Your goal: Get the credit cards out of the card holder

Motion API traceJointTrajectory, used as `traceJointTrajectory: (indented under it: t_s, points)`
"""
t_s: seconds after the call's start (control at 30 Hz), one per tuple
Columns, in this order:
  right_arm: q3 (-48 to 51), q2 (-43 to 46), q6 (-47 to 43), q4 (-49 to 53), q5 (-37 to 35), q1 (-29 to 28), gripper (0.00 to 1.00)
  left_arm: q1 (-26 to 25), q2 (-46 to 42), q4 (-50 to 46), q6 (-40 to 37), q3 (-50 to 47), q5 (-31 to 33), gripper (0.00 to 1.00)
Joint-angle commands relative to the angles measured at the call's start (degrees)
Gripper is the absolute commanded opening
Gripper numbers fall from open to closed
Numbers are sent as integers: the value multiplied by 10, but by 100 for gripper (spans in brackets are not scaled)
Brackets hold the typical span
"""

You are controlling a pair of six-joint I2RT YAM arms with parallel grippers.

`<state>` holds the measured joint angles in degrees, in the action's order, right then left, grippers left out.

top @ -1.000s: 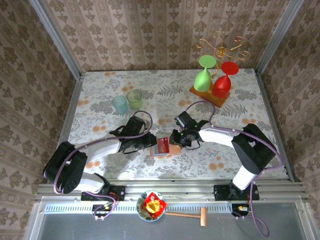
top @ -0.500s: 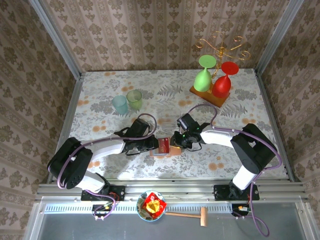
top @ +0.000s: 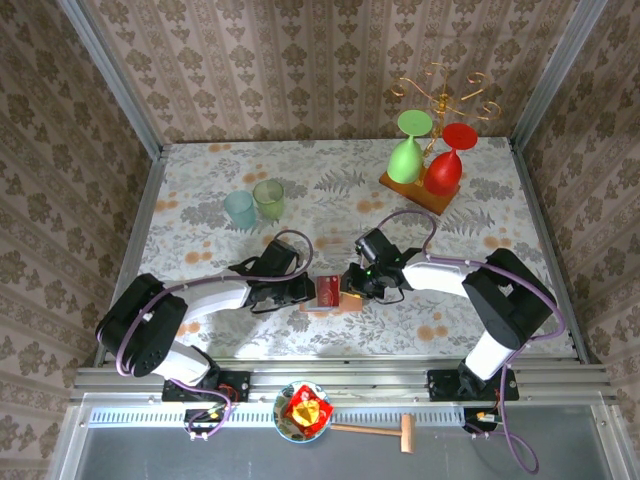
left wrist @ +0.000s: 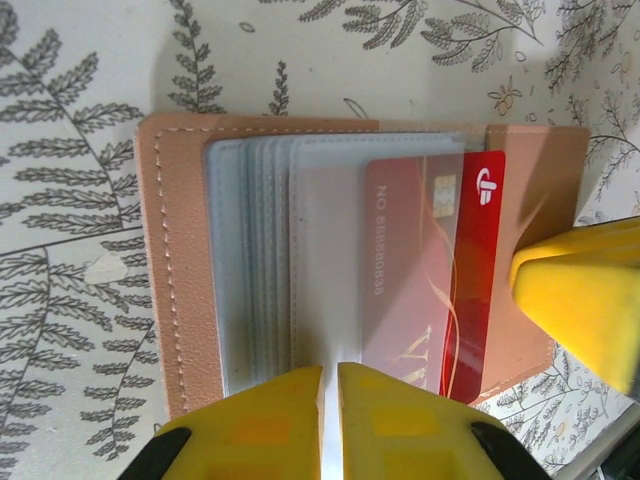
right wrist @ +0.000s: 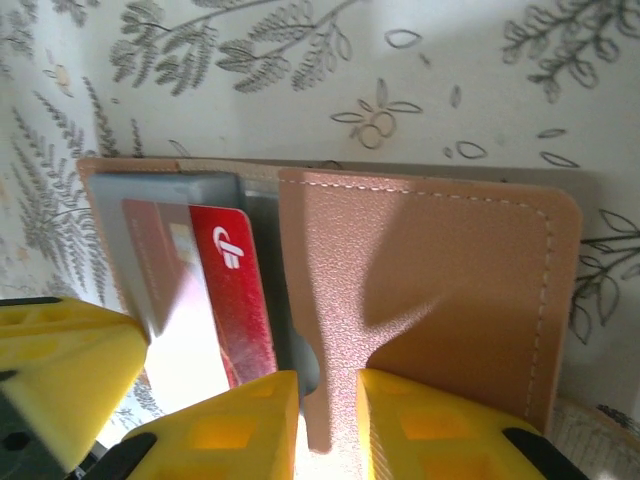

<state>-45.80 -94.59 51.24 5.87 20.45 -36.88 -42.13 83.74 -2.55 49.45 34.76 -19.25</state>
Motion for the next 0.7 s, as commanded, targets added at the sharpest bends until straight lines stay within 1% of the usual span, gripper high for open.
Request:
traceJointTrajectory:
  t_s: [0.0,0.2,0.47,0.67]
  points:
    - [16,20,6,-40,20,2,25,2,-3,-7,-4,-14,10,13]
    - [40,14,14,-99,50,2,24,1,-9,-1,1,-22,11,13]
    - [49,-10,24,-125,61,4,21,2,-14,-8,-2,-22,11,13]
    - [51,-32,31,-146,71,6,20,1,-12,-9,0,-20,13,12]
